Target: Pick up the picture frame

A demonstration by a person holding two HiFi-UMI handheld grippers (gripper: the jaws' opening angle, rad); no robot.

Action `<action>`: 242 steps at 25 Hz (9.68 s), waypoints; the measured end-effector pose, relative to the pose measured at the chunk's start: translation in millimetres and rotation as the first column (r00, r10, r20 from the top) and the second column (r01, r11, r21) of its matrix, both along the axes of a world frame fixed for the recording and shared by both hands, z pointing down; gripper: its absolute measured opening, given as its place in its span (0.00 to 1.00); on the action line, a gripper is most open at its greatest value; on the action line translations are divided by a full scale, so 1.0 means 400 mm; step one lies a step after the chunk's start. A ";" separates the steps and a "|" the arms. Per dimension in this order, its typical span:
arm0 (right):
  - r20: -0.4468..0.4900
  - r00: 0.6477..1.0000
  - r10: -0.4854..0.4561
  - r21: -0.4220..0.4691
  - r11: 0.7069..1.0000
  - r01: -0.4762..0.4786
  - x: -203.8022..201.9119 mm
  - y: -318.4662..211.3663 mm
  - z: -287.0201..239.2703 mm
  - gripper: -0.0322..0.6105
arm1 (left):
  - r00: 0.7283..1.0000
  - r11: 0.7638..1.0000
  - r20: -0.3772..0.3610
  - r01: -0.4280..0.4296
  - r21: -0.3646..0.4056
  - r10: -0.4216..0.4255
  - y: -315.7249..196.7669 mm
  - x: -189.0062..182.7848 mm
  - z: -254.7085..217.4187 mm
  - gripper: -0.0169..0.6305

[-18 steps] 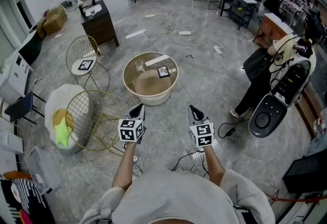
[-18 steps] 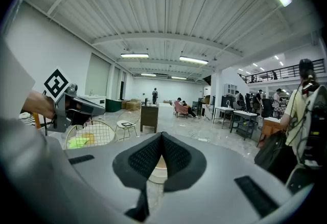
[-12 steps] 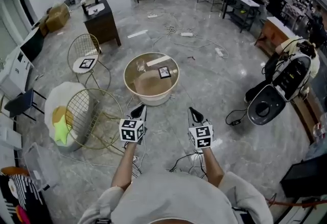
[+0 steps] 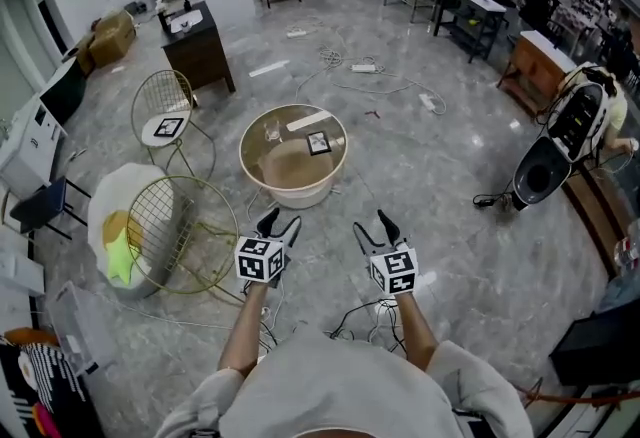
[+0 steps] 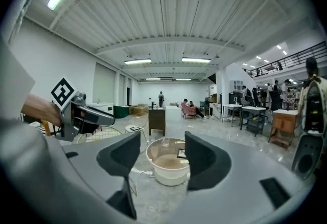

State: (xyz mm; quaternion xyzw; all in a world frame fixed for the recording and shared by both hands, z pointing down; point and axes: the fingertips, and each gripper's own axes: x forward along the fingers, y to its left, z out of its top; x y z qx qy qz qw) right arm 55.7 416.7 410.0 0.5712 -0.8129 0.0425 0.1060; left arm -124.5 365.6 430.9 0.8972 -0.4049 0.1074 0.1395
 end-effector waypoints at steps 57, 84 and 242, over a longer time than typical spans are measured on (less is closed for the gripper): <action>-0.065 0.997 0.037 -0.072 0.997 -0.042 0.051 -0.868 0.070 0.49 | 0.989 0.990 -0.089 -0.127 -0.066 0.121 -0.914 0.158 0.102 0.40; -0.010 0.998 -0.054 -0.165 0.985 0.052 0.115 -1.272 0.168 0.49 | 0.999 0.983 -0.026 -0.040 -0.178 0.036 -1.254 0.232 0.205 0.40; -0.065 0.998 0.004 -0.518 0.854 -0.037 0.060 -1.704 0.840 0.17 | 0.967 0.876 0.082 0.252 -0.411 -0.240 -1.634 0.273 0.796 0.15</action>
